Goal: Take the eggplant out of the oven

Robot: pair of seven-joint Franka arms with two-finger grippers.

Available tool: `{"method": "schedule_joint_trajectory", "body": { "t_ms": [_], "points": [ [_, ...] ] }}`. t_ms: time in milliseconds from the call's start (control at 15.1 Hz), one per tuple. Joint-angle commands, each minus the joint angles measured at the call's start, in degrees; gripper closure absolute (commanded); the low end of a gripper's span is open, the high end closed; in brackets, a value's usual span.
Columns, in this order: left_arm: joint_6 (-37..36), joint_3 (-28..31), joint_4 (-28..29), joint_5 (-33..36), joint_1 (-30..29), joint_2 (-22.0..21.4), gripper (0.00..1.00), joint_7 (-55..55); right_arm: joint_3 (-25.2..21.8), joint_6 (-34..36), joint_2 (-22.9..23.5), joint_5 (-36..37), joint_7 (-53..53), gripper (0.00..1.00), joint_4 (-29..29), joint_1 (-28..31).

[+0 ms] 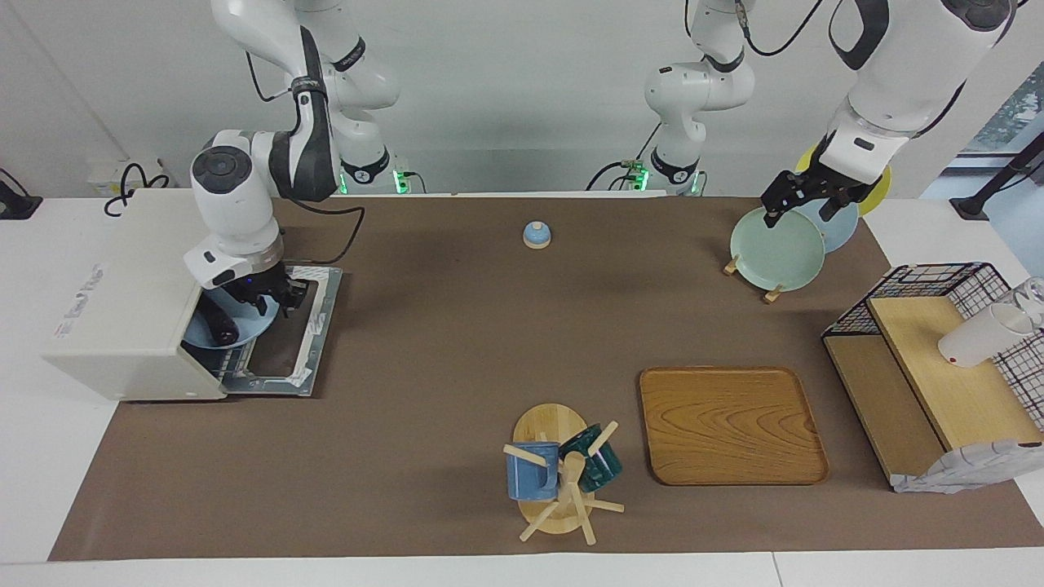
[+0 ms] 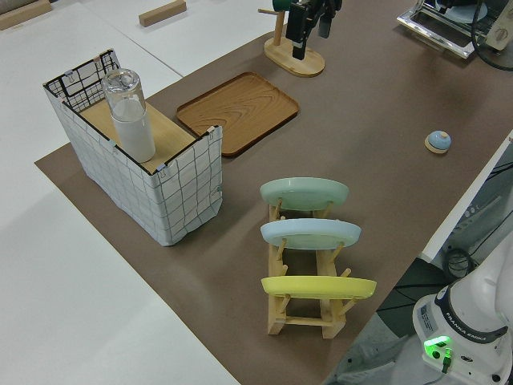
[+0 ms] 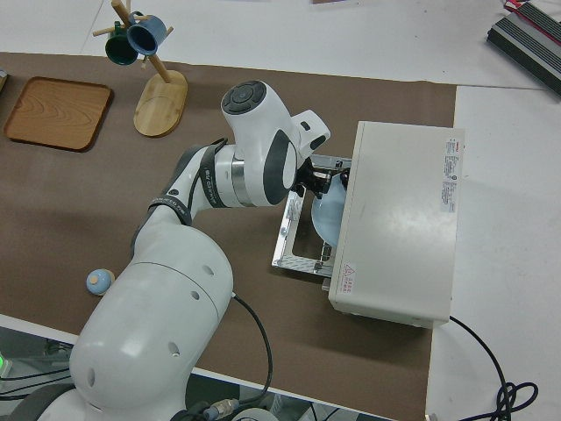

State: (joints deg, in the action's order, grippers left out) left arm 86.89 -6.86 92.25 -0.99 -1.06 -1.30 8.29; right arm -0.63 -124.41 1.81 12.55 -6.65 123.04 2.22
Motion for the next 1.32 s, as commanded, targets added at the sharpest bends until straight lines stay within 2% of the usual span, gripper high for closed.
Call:
{"method": "schedule_joint_trajectory", "body": {
  "t_ms": [0, 1057, 1123, 1255],
  "points": [
    [1.44, 0.0, 0.47, -0.24, 0.36, -0.01, 0.0, 0.33, 0.63, -2.24, -1.81, -0.34, 0.68, 0.57, 2.73, 1.12],
    [1.71, -0.35, 0.56, -0.94, 0.71, -0.01, 0.0, 0.15, 0.54, -4.97, -1.28, -0.34, 1.29, 0.63, 5.02, 2.34],
    [1.71, -0.26, 0.47, -1.03, 0.71, -0.1, 0.0, 0.15, 0.54, -4.97, -1.28, -0.34, 1.38, 0.64, 5.11, 2.61],
    [1.8, -0.26, 0.47, -1.12, 0.71, -0.01, 0.0, 0.15, 0.54, -4.97, -1.54, -0.34, 1.47, 0.8, 5.54, 2.7]
  ]
}}
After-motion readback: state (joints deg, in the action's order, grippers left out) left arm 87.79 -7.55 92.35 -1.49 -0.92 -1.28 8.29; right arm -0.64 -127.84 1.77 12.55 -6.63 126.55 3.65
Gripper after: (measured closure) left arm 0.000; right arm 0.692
